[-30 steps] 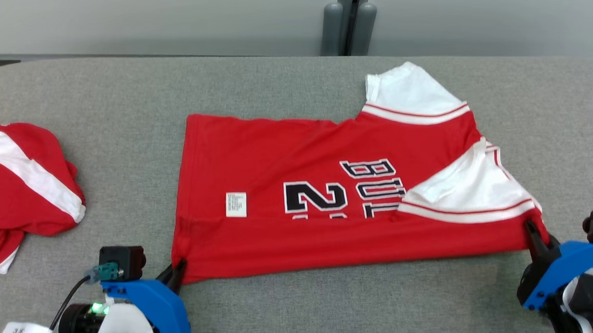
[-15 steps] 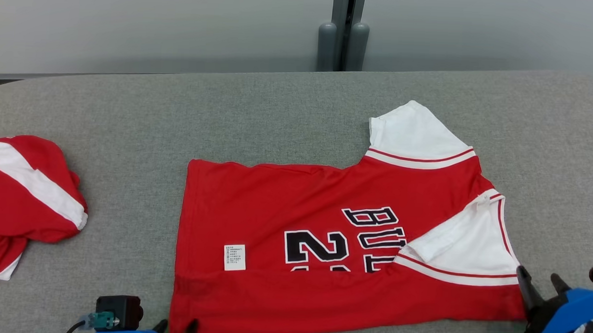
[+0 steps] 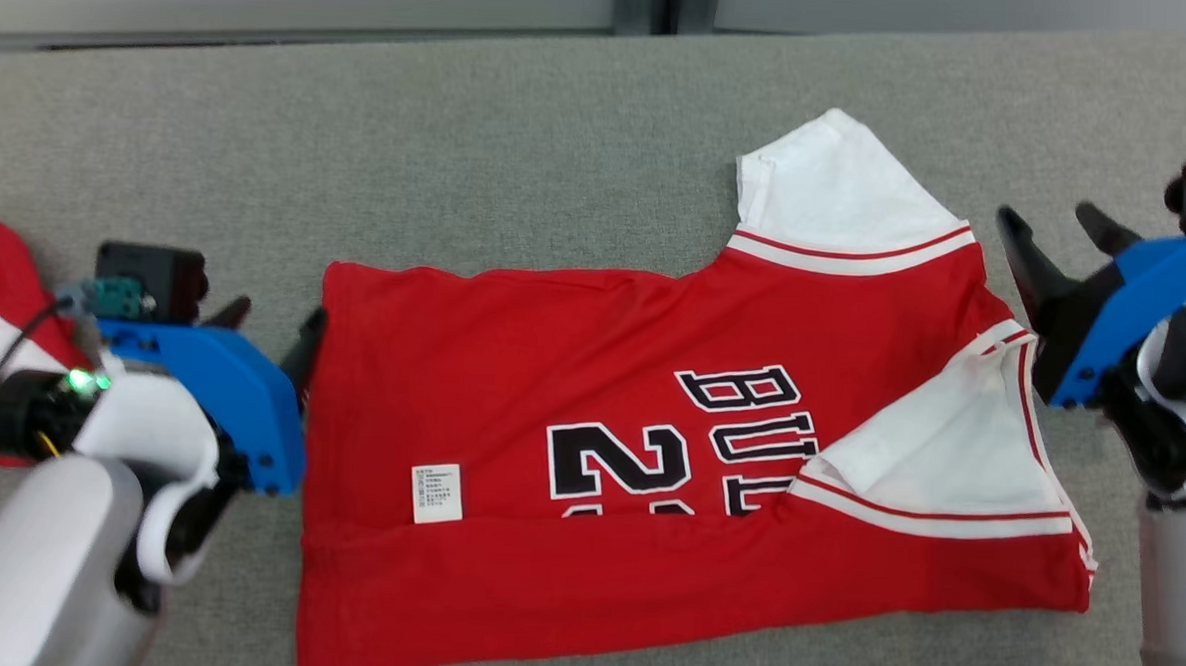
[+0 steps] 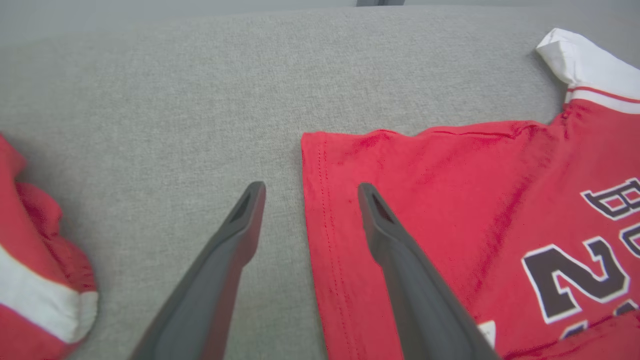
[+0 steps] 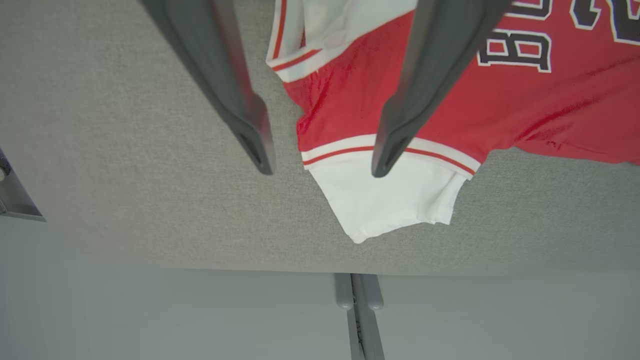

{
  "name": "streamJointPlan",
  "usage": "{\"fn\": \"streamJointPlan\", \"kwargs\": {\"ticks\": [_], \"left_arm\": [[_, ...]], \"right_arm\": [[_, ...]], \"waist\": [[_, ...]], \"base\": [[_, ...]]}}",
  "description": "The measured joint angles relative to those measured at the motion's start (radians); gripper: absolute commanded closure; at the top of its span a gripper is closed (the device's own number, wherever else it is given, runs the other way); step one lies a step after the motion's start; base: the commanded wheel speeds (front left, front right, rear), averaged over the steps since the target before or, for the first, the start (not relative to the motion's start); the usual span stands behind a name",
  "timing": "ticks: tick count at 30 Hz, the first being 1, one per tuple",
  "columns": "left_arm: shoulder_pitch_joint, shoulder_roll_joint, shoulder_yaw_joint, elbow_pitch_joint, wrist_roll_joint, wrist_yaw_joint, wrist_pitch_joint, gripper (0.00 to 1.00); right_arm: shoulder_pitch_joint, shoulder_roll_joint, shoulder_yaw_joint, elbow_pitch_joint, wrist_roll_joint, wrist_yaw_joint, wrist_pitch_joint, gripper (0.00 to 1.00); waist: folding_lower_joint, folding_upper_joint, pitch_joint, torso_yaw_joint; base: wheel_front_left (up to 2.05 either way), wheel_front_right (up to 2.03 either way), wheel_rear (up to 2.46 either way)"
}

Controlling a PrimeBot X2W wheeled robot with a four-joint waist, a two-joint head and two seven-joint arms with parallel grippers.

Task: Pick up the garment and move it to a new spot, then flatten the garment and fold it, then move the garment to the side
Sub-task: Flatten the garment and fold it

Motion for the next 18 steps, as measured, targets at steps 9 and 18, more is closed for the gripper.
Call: {"fn": "streamJointPlan", "kwargs": {"ticks": [9, 18], "left_arm": [[-0.209, -0.01, -0.04, 0.114, 0.045, -0.044, 0.04, 0.0], [-0.224, -0.032, -0.054, 0.16, 0.066, -0.04, -0.008, 0.66]], "right_arm": [[-0.226, -0.002, 0.112, 0.141, 0.047, 0.0, -0.07, 0.0], [-0.259, -0.031, 0.127, 0.219, 0.073, 0.0, -0.119, 0.0]], "waist": [[0.0003, 0.0, 0.142, -0.018], [0.0001, 0.0, 0.198, -0.004]], "base": [[0.0, 0.0, 0.0], [0.0, 0.0, 0.0]]}}
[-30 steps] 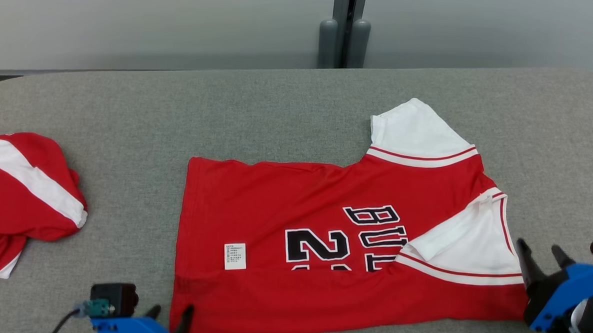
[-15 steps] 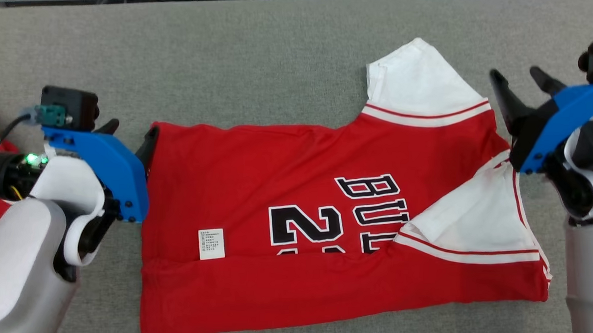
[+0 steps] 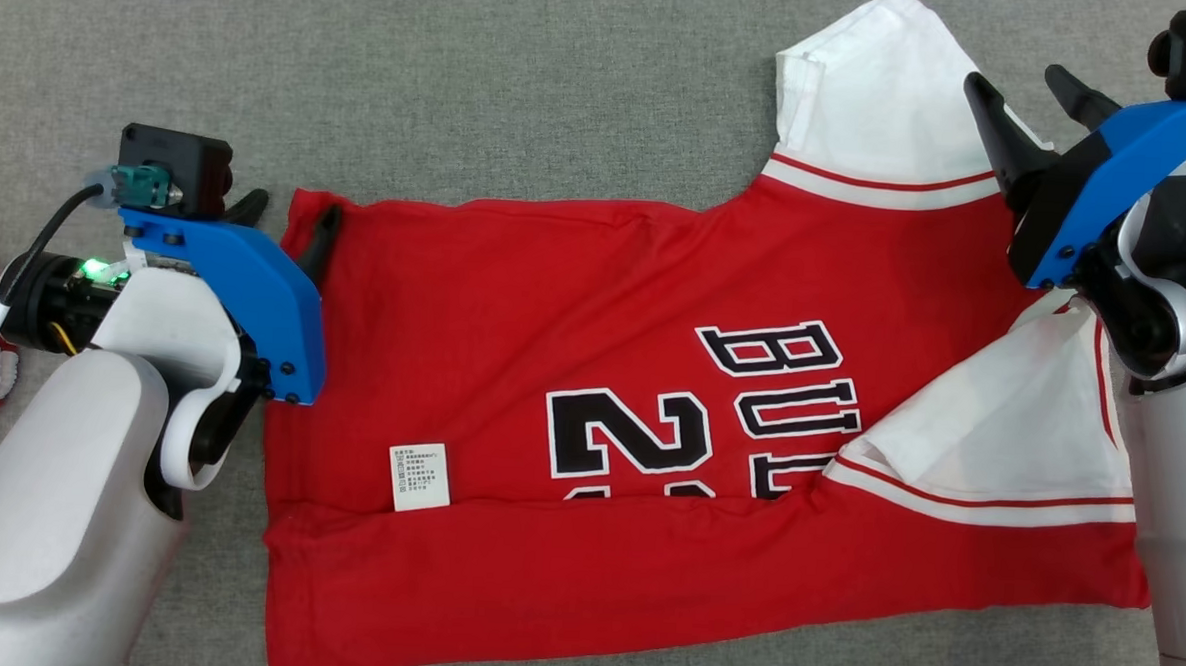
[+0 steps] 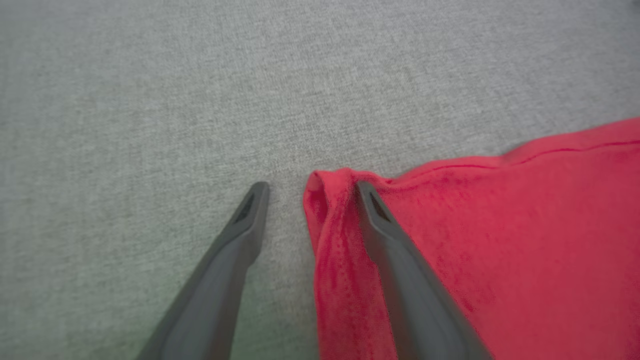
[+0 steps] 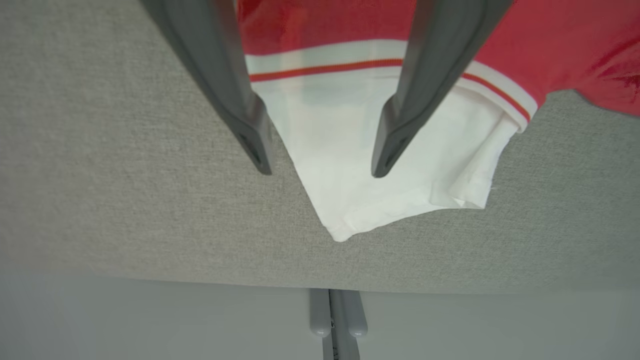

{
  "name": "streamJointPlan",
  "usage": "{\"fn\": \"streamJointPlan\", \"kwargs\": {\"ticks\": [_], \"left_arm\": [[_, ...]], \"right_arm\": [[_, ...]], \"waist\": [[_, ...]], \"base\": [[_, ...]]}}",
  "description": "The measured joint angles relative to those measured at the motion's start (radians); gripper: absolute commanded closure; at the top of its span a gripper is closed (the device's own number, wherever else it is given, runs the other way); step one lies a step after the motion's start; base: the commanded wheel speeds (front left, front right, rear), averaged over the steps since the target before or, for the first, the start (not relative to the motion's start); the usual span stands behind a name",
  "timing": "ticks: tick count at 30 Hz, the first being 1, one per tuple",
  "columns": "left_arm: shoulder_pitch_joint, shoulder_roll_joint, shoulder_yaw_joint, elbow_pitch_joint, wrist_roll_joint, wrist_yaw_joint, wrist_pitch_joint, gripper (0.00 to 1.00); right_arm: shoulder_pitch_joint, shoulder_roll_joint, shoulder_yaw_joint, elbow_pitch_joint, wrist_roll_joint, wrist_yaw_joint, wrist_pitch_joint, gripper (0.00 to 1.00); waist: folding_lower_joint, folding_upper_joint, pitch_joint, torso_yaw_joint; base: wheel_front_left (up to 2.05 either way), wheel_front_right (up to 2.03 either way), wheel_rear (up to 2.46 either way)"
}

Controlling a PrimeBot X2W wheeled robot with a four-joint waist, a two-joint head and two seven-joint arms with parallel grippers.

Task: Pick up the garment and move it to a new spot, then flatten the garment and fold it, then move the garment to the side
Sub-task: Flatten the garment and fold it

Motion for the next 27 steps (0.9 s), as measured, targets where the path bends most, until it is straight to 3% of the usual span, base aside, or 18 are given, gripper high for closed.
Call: {"fn": "streamJointPlan", "kwargs": {"ticks": [1, 2, 9, 21, 22, 23, 24, 27], "left_arm": [[-0.002, -0.002, 0.0, 0.002, 0.002, 0.0, -0.007, 0.93], [-0.002, -0.004, 0.0, 0.004, 0.0, -0.001, -0.011, 1.0], [-0.008, -0.032, -0.01, -0.005, -0.017, -0.028, -0.046, 1.0], [-0.029, -0.111, -0.062, -0.027, -0.013, -0.059, -0.139, 1.0], [-0.033, -0.116, -0.063, -0.025, -0.014, -0.062, -0.146, 1.0], [-0.035, -0.125, -0.064, -0.021, -0.014, -0.062, -0.155, 1.0], [-0.036, -0.131, -0.064, -0.016, -0.013, -0.061, -0.164, 1.0], [-0.036, -0.142, -0.062, 0.007, -0.013, -0.053, -0.196, 1.0]], "right_arm": [[-0.003, -0.003, 0.0, 0.009, 0.002, 0.0, -0.004, 0.0], [-0.005, -0.007, -0.001, 0.018, 0.005, 0.0, -0.005, 0.0], [-0.086, -0.036, -0.018, 0.097, 0.012, 0.0, 0.01, 0.0], [-0.243, -0.049, -0.052, 0.352, -0.099, 0.0, -0.016, 0.0], [-0.247, -0.051, -0.049, 0.365, -0.104, 0.0, -0.02, 0.04], [-0.255, -0.059, -0.037, 0.376, -0.112, 0.0, -0.02, 0.66], [-0.265, -0.065, -0.026, 0.384, -0.11, 0.0, -0.021, 1.0], [-0.267, -0.064, -0.012, 0.399, -0.082, 0.0, -0.046, 1.0]], "waist": [[0.0, 0.0, 0.003, 0.002], [0.0, 0.0, 0.005, 0.005], [-0.0001, 0.0, 0.019, 0.038], [-0.0001, 0.0, 0.073, 0.149], [-0.0001, 0.0, 0.077, 0.156], [-0.0002, 0.0, 0.08, 0.164], [-0.0002, 0.0, 0.081, 0.169], [-0.0002, 0.0, 0.074, 0.174]], "base": [[0.0, 0.0, 0.0], [0.0, 0.0, 0.0], [0.0, 0.0, 0.0], [0.0, 0.0, 0.0], [0.0, 0.0, 0.0], [0.0, 0.0, 0.0], [0.0, 0.0, 0.0], [0.0, 0.0, 0.0]]}}
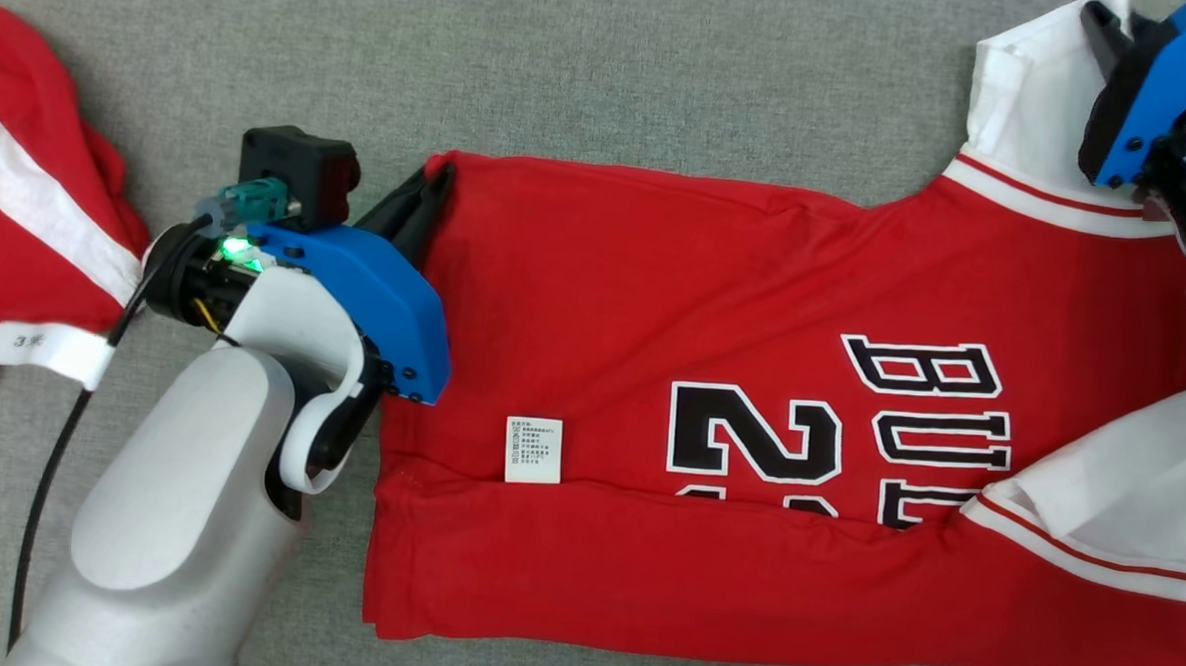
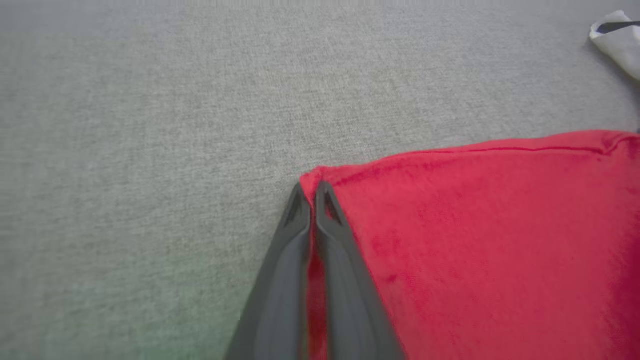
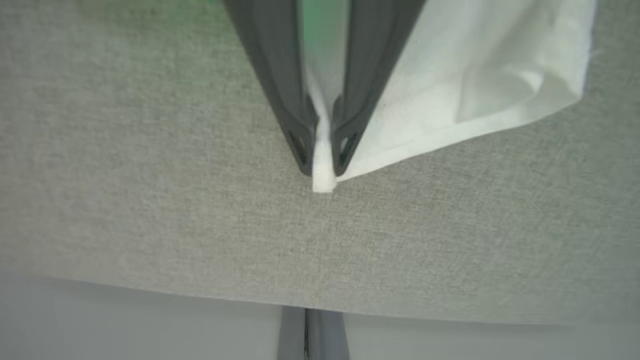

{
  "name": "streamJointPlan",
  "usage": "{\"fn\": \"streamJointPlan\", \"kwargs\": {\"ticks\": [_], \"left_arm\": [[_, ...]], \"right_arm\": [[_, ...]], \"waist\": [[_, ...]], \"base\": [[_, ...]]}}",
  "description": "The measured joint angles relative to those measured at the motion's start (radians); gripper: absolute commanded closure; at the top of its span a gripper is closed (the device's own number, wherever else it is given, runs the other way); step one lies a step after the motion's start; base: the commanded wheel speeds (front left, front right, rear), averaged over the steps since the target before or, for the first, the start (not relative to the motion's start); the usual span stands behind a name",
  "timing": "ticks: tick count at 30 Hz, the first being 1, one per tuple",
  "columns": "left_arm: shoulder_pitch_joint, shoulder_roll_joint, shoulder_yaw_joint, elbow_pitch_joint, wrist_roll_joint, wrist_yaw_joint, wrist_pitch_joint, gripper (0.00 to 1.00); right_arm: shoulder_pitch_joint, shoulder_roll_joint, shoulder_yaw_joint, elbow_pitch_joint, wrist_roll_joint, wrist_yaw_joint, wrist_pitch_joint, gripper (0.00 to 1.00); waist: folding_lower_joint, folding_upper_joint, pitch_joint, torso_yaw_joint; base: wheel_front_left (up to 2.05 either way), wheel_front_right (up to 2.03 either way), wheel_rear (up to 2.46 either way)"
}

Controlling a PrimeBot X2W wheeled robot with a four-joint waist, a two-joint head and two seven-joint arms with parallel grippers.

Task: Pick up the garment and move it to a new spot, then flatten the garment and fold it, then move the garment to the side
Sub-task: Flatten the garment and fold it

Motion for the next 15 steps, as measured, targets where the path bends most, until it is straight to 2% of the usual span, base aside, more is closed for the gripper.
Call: {"fn": "streamJointPlan", "kwargs": {"ticks": [9, 15], "left_arm": [[0.049, -0.002, 0.076, 0.066, -0.024, 0.017, -0.181, 1.0], [0.162, 0.013, 0.103, 0.1, -0.065, -0.011, -0.269, 1.0]], "right_arm": [[0.038, -0.035, 0.026, -0.03, 0.099, 0.0, -0.113, 1.0], [0.161, -0.046, 0.062, -0.115, 0.238, 0.0, -0.125, 1.0]], "waist": [[0.0, 0.0, -0.073, -0.041], [0.0, 0.0, -0.169, -0.091]], "base": [[0.0, 0.0, 0.0], [0.0, 0.0, 0.0]]}}
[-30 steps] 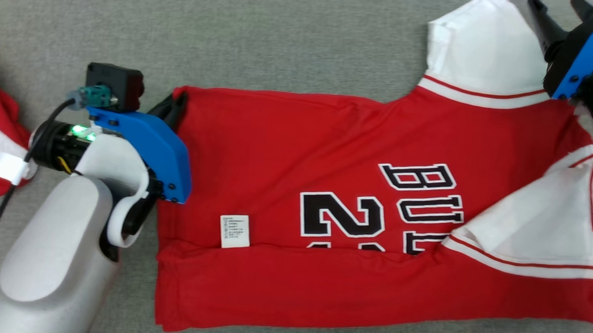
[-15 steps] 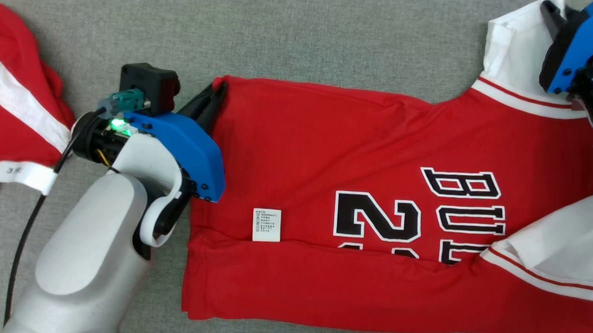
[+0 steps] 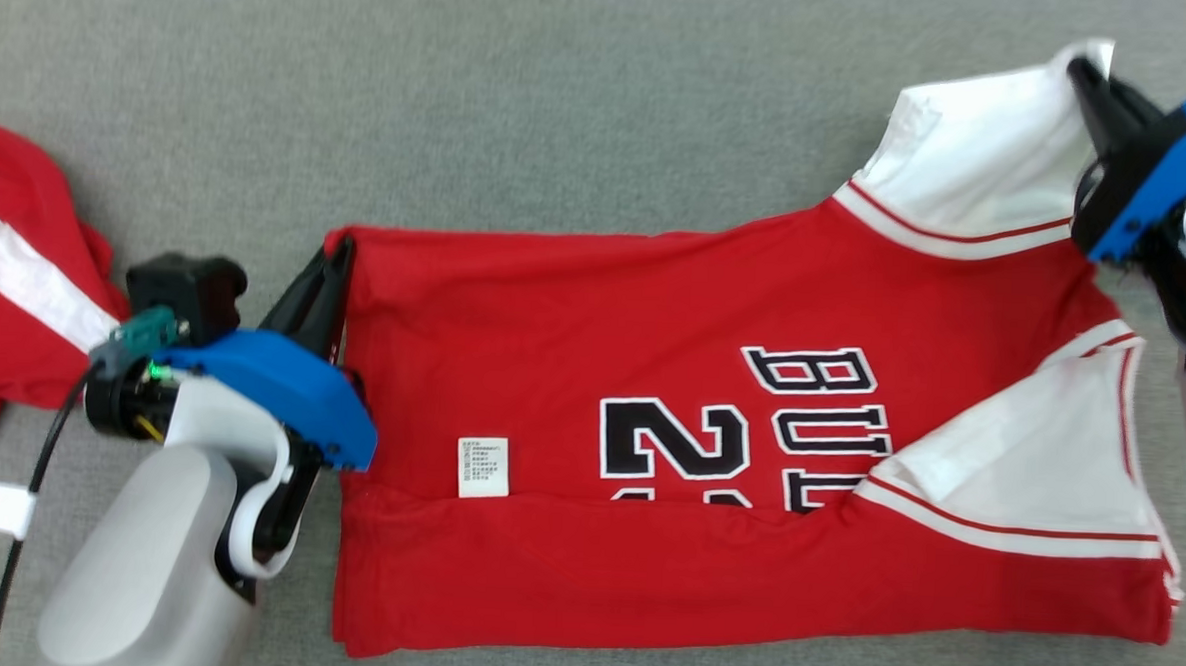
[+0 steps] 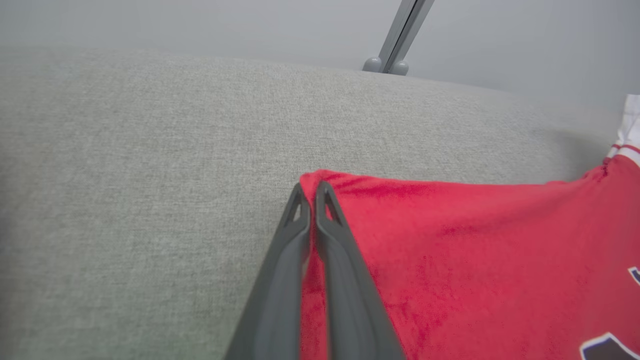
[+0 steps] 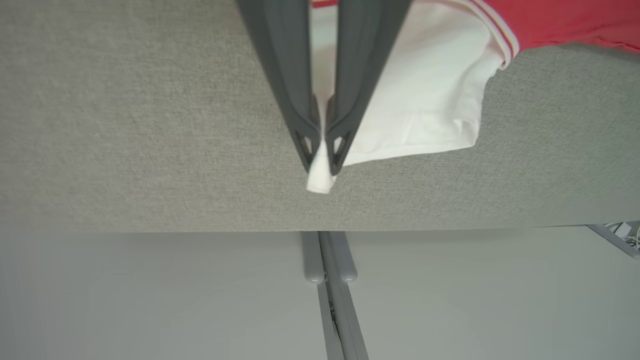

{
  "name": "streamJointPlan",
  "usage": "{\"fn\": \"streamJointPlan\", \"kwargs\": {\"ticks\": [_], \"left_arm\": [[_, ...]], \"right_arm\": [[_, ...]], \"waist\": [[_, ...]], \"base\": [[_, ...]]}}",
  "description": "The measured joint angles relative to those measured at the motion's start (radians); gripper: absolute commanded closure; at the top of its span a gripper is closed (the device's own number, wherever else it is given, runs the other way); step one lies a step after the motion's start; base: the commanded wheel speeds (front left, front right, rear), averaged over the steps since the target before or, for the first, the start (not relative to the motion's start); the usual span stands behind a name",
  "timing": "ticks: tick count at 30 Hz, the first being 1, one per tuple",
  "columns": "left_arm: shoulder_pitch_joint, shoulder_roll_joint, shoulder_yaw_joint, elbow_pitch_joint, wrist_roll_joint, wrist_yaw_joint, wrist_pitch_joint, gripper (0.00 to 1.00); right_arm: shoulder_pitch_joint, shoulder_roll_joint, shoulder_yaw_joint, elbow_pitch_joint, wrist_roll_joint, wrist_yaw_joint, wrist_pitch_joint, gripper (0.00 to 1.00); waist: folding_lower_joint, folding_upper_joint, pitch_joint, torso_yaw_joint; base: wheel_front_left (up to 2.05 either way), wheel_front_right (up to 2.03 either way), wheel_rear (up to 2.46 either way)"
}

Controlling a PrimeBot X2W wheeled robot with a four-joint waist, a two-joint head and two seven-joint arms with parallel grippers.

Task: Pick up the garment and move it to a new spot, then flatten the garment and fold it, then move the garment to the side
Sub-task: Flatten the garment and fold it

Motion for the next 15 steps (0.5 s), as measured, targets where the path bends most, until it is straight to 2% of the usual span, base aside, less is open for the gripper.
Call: {"fn": "streamJointPlan", "kwargs": {"ticks": [5, 8, 12, 15], "left_arm": [[0.072, 0.007, 0.006, -0.009, -0.012, -0.001, -0.026, 1.0], [0.142, 0.027, 0.002, -0.026, -0.018, -0.01, -0.049, 1.0], [0.218, 0.048, -0.013, -0.037, -0.018, -0.037, -0.075, 1.0], [0.257, 0.058, -0.019, -0.028, -0.017, -0.037, -0.081, 1.0]], "right_arm": [[0.112, -0.027, -0.001, -0.074, 0.061, 0.0, 0.014, 1.0], [0.248, -0.04, -0.02, -0.145, 0.101, 0.0, 0.034, 1.0], [0.421, -0.032, -0.064, -0.237, 0.126, 0.0, 0.065, 1.0], [0.515, -0.013, -0.088, -0.297, 0.128, 0.0, 0.092, 1.0]], "waist": [[-0.0001, 0.0, -0.06, -0.022], [-0.0001, 0.0, -0.119, -0.039], [-0.0002, 0.0, -0.185, -0.056], [-0.0003, 0.0, -0.211, -0.069]], "base": [[0.0, 0.0, 0.0], [0.0, 0.0, 0.0], [0.0, 0.0, 0.0], [0.0, 0.0, 0.0]]}}
